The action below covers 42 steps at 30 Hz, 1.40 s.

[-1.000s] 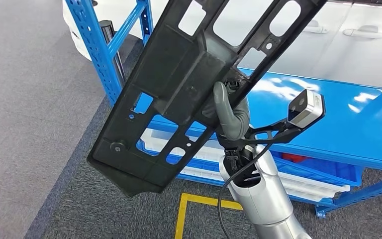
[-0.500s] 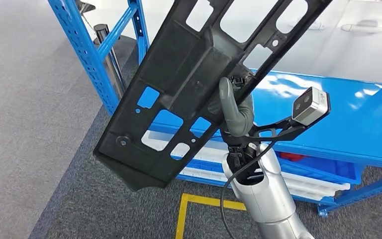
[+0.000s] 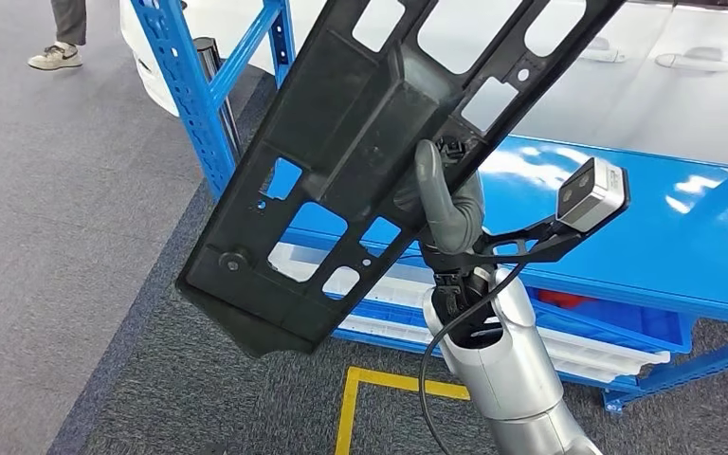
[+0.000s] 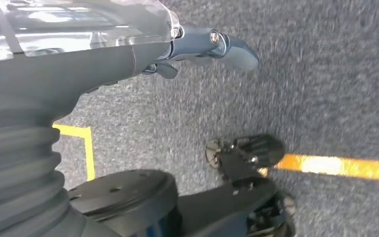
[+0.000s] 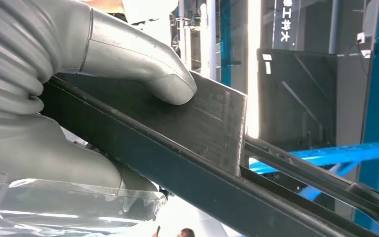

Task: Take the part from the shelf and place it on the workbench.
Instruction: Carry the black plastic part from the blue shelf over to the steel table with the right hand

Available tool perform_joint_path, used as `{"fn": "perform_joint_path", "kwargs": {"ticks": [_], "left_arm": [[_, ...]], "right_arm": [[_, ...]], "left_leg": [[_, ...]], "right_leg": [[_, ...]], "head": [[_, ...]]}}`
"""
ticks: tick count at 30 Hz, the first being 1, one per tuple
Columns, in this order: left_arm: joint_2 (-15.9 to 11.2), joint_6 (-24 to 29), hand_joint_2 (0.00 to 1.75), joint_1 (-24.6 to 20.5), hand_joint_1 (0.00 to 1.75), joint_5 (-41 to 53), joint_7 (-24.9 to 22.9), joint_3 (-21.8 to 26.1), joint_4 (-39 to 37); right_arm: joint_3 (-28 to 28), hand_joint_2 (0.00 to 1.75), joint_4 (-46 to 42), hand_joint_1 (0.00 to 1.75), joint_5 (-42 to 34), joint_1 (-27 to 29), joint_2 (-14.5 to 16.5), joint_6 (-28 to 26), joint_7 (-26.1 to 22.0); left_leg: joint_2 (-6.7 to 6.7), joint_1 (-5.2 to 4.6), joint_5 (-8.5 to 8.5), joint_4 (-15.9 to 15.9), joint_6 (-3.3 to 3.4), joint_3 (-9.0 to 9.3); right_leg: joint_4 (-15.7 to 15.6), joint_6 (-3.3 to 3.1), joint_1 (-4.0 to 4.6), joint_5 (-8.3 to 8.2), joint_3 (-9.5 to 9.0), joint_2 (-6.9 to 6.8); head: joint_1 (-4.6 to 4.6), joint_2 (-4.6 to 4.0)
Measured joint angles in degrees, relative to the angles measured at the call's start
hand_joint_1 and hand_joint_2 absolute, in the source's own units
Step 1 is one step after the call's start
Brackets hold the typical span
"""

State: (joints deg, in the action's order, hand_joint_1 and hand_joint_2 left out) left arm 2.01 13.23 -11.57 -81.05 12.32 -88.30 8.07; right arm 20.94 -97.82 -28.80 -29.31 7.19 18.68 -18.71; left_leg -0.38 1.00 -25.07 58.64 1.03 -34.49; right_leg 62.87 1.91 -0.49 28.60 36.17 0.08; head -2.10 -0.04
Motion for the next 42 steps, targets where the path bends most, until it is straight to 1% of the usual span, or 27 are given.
{"fn": "perform_joint_path", "kwargs": {"ticks": [2,3,4,5,7,9,11,14,15,17,18,19,20,21,23,25,28,29,31,33,34,35,36,37,39,40,42], "left_arm": [[0.0,0.0,1.75,0.0,0.00,-0.1,0.1,0.0,0.0],[0.0,0.0,1.75,0.1,0.00,-0.1,0.1,0.0,0.0],[0.1,0.1,1.75,0.2,0.00,-0.2,0.1,0.0,0.0],[0.1,0.1,1.75,0.2,0.00,-0.3,0.1,0.1,0.0],[0.2,0.1,1.75,0.2,0.00,-0.4,0.1,0.1,0.0],[0.3,0.1,1.75,0.2,0.00,-0.5,0.2,0.2,0.0],[0.4,0.1,1.75,0.3,0.00,-0.6,0.3,0.3,0.0],[0.5,0.0,1.75,0.3,0.00,-0.8,0.3,0.5,0.0],[0.5,0.0,1.75,0.3,0.00,-0.8,0.4,0.6,0.0],[0.5,0.0,1.75,0.3,0.00,-0.9,0.3,0.7,0.0],[0.5,0.0,1.75,0.3,0.00,-0.8,0.3,0.8,0.0],[0.5,0.0,1.75,0.4,0.00,-0.8,0.2,0.9,0.0],[0.5,0.1,1.75,0.4,0.00,-0.8,0.2,0.9,0.0],[0.5,0.1,1.75,0.3,0.00,-0.8,0.2,1.0,0.0],[0.5,0.3,1.75,0.2,0.00,-0.8,0.2,1.0,0.0],[0.5,0.4,1.75,0.1,0.00,-0.8,0.2,1.0,0.0],[0.5,0.5,1.75,0.2,0.00,-0.8,0.2,1.0,0.0],[0.5,0.5,1.75,0.2,0.00,-0.8,0.2,1.0,0.0],[0.5,0.3,1.75,0.1,0.00,-1.0,0.2,1.0,0.0],[0.5,0.1,1.75,0.1,0.00,-1.1,0.1,1.1,0.0],[0.5,0.0,1.75,0.2,0.00,-1.2,0.1,1.1,0.0],[0.6,0.0,1.75,0.2,0.00,-1.2,0.0,1.1,0.0],[0.6,0.0,1.75,0.2,0.00,-1.3,-0.1,1.1,0.0],[0.6,0.0,1.75,0.2,0.00,-1.3,-0.2,1.1,0.0],[0.6,0.0,1.75,0.1,0.00,-1.4,-0.3,1.2,0.0],[0.7,-0.1,1.75,0.1,0.00,-1.5,-0.4,1.2,0.0],[0.7,-0.1,1.75,0.2,0.00,-1.6,-0.5,1.2,0.0]], "right_arm": [[0.0,1.75,0.0,1.75,-0.1,0.3,0.0,0.0,-0.2],[0.0,1.75,0.1,1.75,-0.1,0.6,-0.1,0.0,-0.3],[-0.1,1.75,0.1,1.75,-0.1,0.9,-0.1,0.0,-0.4],[-0.1,1.75,0.2,1.75,-0.1,1.0,-0.1,0.0,-0.5],[-0.1,1.75,0.2,1.75,-0.1,1.1,-0.2,0.1,-0.6],[-0.1,1.75,0.2,1.75,-0.1,1.0,-0.2,0.1,-0.7],[-0.1,1.75,0.2,1.75,-0.1,0.9,-0.2,0.1,-0.7],[-0.1,1.75,0.2,1.75,-0.1,0.9,-0.1,0.1,-0.7],[-0.1,1.75,0.2,1.75,0.0,0.9,-0.1,0.1,-0.8],[0.0,1.75,0.2,1.75,0.0,0.9,-0.1,0.0,-0.8],[0.0,1.75,0.3,1.75,0.1,1.0,-0.2,-0.1,-0.8],[0.0,1.75,0.3,1.75,0.3,1.2,-0.2,-0.2,-0.9],[0.0,1.75,0.4,1.75,0.5,1.3,-0.2,-0.3,-0.9],[0.0,1.75,0.4,1.75,0.8,1.4,-0.2,-0.3,-1.0],[-0.1,1.75,0.4,1.75,1.1,1.4,-0.2,-0.4,-1.1],[-0.1,1.75,0.5,1.75,1.2,1.4,-0.2,-0.4,-1.2],[-0.1,1.75,0.5,1.75,1.3,1.3,-0.2,-0.4,-1.2],[-0.1,1.75,0.5,1.75,1.3,1.1,-0.2,-0.4,-1.2],[-0.1,1.75,0.5,1.75,1.4,0.9,-0.2,-0.5,-1.2],[-0.1,1.75,0.6,1.75,1.5,0.8,-0.2,-0.8,-1.2],[-0.1,1.75,0.7,1.75,1.6,0.8,-0.2,-1.0,-1.1],[-0.1,1.75,0.8,1.75,1.8,0.8,-0.2,-1.1,-1.1],[-0.1,1.75,0.9,1.75,1.9,0.8,-0.3,-1.3,-1.0],[-0.1,1.75,0.9,1.75,2.0,0.7,-0.3,-1.4,-0.9],[-0.1,1.75,0.9,1.75,2.2,0.4,-0.3,-1.7,-0.8],[-0.1,1.75,0.9,1.75,2.3,0.3,-0.3,-2.0,-0.8],[-0.1,1.75,1.0,1.75,2.4,0.3,-0.3,-2.4,-0.7]], "left_leg": [[0.06,-0.10,-0.01,0.0,0.27,-0.08],[0.08,-0.16,-0.03,0.0,0.32,-0.09],[0.07,-0.20,-0.04,0.0,0.35,-0.09],[0.04,-0.24,-0.05,0.0,0.35,-0.05],[-0.02,-0.30,-0.10,0.0,0.27,0.09],[-0.06,-0.47,-0.14,0.1,-0.08,0.09],[-0.03,-0.53,-0.09,0.0,-0.67,0.03],[0.02,-0.52,-1.11,1.0,-1.56,-0.36],[0.03,-0.49,-2.47,3.1,-1.80,-1.22],[0.06,-0.32,-6.14,10.1,-2.18,-4.34],[0.06,-0.27,-7.38,13.5,-2.35,-5.87],[0.06,-0.25,-7.66,15.4,-2.46,-6.71],[0.06,-0.25,-6.84,15.1,-2.49,-6.50],[0.07,-0.24,-5.11,12.5,-2.44,-5.16],[0.07,-0.32,-1.76,4.5,-2.10,-1.14],[0.03,-0.48,-0.74,0.2,-1.52,0.89],[-0.02,-0.45,-0.52,-0.3,-0.50,0.84],[0.01,-0.38,-0.32,-0.5,-0.12,0.89],[0.12,-0.28,0.01,-0.9,0.39,0.93],[0.19,-0.35,0.10,-0.8,0.52,0.77],[0.21,-0.37,0.12,-0.7,0.54,0.69],[0.20,-0.37,0.13,-0.6,0.54,0.61],[0.18,-0.37,0.12,-0.5,0.53,0.56],[0.14,-0.37,0.11,-0.3,0.47,0.53],[0.04,-0.50,0.18,-0.1,0.14,0.29],[0.01,-0.55,0.30,0.0,-0.15,0.10],[-0.01,-0.59,0.67,-0.1,-0.80,-0.23]], "right_leg": [[7.7,0.22,-0.04,3.51,3.61,-0.01],[10.8,0.25,-0.05,4.46,5.17,-0.02],[12.0,0.21,-0.05,4.33,5.87,-0.02],[10.9,0.09,-0.05,3.13,5.43,-0.02],[3.3,-0.39,0.02,-0.81,1.88,-0.03],[-3.1,-0.88,0.33,-3.02,-1.12,-0.04],[-4.3,-1.28,0.67,-3.17,-1.57,0.05],[-5.1,-2.26,0.32,-3.68,-1.87,0.02],[-5.4,-2.55,0.17,-3.84,-2.03,-0.06],[-5.4,-2.87,0.21,-3.88,-2.05,-0.15],[-5.4,-2.93,0.25,-3.87,-2.01,-0.15],[-5.4,-2.97,0.29,-3.85,-1.98,-0.14],[-5.3,-2.97,0.30,-3.83,-1.98,-0.11],[-5.2,-2.92,0.29,-3.80,-2.02,-0.08],[-4.9,-2.63,0.40,-3.64,-1.99,0.01],[-4.7,-2.09,0.59,-3.60,-1.73,0.09],[-4.6,-1.16,0.60,-3.60,-1.49,0.11],[-3.8,-0.83,0.54,-2.97,-1.16,0.09],[1.1,-0.24,0.32,0.08,1.01,0.09],[8.6,0.18,0.16,3.58,4.42,0.08],[10.9,0.30,0.10,4.19,5.43,0.07],[11.0,0.33,0.06,3.70,5.38,0.06],[8.9,0.28,0.02,2.25,4.23,0.05],[5.1,0.14,0.00,0.22,2.18,0.05],[-2.0,-0.37,0.17,-2.41,-1.33,0.08],[-3.7,-0.66,0.33,-2.94,-2.03,0.13],[-4.2,-1.28,0.60,-3.27,-1.78,0.22]], "head": [[0.00,0.00],[0.00,0.00],[0.00,0.00],[0.00,0.00],[0.00,0.00],[0.00,0.00],[0.00,0.00],[-0.01,0.00],[-0.01,0.00],[-0.01,0.00],[-0.01,0.00],[-0.01,0.00],[-0.01,0.00],[-0.01,0.00],[0.00,0.00],[-0.01,0.00],[0.00,0.00],[0.00,0.00],[0.00,0.00],[0.00,0.00],[0.00,0.00],[0.00,0.00],[0.00,0.00],[0.00,0.00],[-0.01,0.00],[-0.01,0.00],[-0.01,0.00]]}}
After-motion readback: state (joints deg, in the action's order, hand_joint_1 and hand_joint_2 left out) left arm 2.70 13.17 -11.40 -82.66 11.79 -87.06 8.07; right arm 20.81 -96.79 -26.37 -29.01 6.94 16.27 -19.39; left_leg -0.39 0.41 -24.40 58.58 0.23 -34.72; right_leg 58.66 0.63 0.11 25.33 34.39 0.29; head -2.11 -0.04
